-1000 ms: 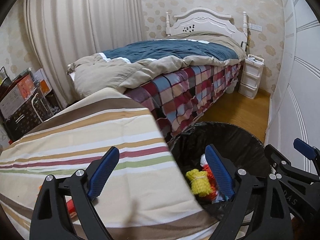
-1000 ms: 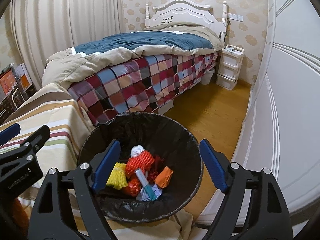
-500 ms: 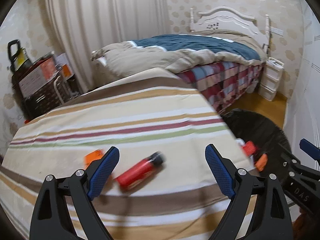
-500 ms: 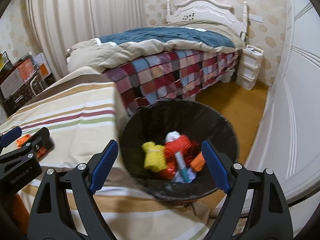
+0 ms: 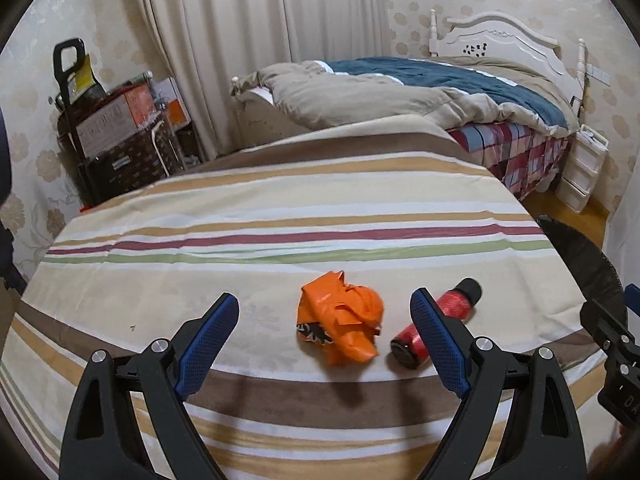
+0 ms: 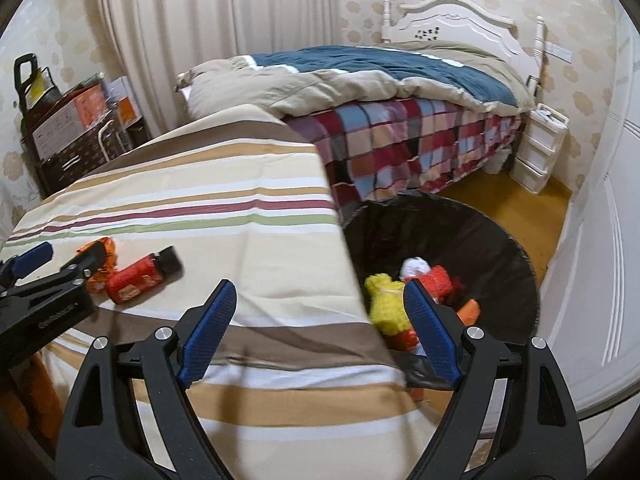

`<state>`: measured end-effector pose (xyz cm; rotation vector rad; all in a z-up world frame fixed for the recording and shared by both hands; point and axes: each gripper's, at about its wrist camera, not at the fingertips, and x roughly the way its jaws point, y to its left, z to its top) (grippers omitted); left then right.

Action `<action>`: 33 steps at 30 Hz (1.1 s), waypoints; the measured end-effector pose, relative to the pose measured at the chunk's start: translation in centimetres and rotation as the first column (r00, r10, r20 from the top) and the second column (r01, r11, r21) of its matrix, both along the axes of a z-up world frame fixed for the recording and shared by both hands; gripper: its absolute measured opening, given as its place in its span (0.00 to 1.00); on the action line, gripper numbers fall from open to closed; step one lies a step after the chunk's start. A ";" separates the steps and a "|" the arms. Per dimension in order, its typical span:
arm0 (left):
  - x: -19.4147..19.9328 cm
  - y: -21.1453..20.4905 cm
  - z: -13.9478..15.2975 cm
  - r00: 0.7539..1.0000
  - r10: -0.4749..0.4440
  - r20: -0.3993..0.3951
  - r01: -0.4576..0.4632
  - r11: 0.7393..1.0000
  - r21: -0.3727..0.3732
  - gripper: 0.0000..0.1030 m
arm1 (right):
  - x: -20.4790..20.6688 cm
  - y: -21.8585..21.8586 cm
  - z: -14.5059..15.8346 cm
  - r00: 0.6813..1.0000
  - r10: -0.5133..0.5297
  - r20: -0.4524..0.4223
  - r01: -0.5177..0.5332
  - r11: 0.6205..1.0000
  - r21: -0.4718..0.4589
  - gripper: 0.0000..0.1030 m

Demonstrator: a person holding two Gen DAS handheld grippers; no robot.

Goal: Collect trash
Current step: 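Move the left tool back to the bed and grasp the orange plastic bag, then grasp the red bottle with the right tool while the left tool holds the bag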

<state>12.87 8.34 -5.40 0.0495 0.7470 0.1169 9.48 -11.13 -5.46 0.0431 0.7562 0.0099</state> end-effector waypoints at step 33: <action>-2.4 9.4 -0.7 0.996 0.061 -0.062 -0.066 0.995 -0.076 0.48 | 4.9 11.4 -1.8 0.982 0.128 -0.139 -0.130 0.991 -0.007 0.81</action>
